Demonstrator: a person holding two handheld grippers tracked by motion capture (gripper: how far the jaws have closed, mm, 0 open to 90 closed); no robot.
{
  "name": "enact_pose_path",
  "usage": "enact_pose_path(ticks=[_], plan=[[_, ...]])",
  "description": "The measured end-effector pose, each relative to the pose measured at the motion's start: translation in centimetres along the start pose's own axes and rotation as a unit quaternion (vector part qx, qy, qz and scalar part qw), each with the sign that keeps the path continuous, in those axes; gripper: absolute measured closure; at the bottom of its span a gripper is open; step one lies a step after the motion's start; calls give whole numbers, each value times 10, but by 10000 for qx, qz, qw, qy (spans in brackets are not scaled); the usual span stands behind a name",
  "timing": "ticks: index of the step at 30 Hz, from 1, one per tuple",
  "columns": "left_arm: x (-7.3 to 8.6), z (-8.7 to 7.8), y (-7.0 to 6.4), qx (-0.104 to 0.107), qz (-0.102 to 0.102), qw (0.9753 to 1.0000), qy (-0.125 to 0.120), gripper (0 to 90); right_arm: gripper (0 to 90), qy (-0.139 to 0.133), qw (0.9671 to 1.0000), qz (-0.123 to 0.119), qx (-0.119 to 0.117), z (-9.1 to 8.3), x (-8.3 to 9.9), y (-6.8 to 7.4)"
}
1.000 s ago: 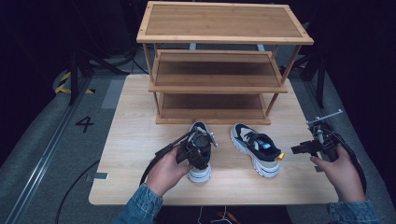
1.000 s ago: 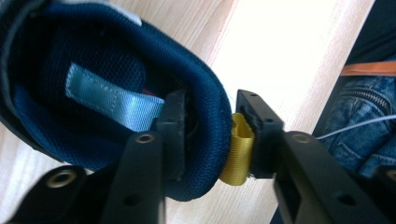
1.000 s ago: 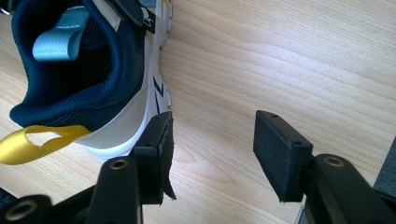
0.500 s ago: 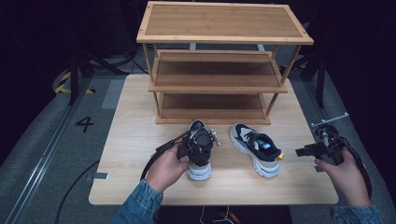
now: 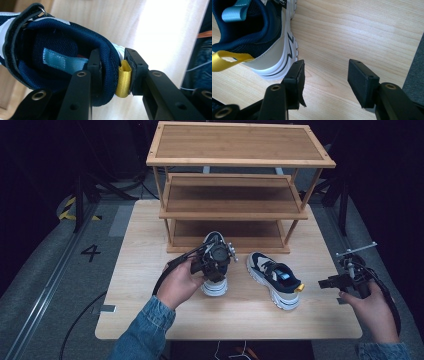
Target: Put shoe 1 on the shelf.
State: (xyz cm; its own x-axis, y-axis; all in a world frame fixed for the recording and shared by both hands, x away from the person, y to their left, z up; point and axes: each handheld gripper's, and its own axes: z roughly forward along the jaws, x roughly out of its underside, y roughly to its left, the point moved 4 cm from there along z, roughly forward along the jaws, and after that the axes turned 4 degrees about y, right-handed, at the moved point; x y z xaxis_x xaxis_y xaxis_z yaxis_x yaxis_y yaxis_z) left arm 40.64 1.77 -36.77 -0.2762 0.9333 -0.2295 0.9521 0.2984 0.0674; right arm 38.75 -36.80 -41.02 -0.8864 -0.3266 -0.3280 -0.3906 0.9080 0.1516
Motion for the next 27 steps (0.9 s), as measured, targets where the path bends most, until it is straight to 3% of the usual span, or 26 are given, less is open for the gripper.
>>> enact_pose_path(ticks=[7, 10, 16, 23, 27], plan=[[-10, 2, 26, -136, -3, 9999, -16, 684, 480, 26, 10000, 66, -24, 1, 4, -3], [-14, 3, 37, -196, 103, 9998, -8, 682, 480, 26, 10000, 92, -19, 1, 6, -4], [-25, 13, 53, -191, 65, 9998, -29, 679, 480, 59, 9999, 110, 29, 1, 12, -4], [-35, 25, 70, -254, 213, 9995, -7, 678, 480, 75, 9998, 175, 68, -1, 20, -5], [-39, 36, 80, -280, 132, 9995, -10, 678, 480, 113, 9998, 157, 70, 2, 21, -4]])
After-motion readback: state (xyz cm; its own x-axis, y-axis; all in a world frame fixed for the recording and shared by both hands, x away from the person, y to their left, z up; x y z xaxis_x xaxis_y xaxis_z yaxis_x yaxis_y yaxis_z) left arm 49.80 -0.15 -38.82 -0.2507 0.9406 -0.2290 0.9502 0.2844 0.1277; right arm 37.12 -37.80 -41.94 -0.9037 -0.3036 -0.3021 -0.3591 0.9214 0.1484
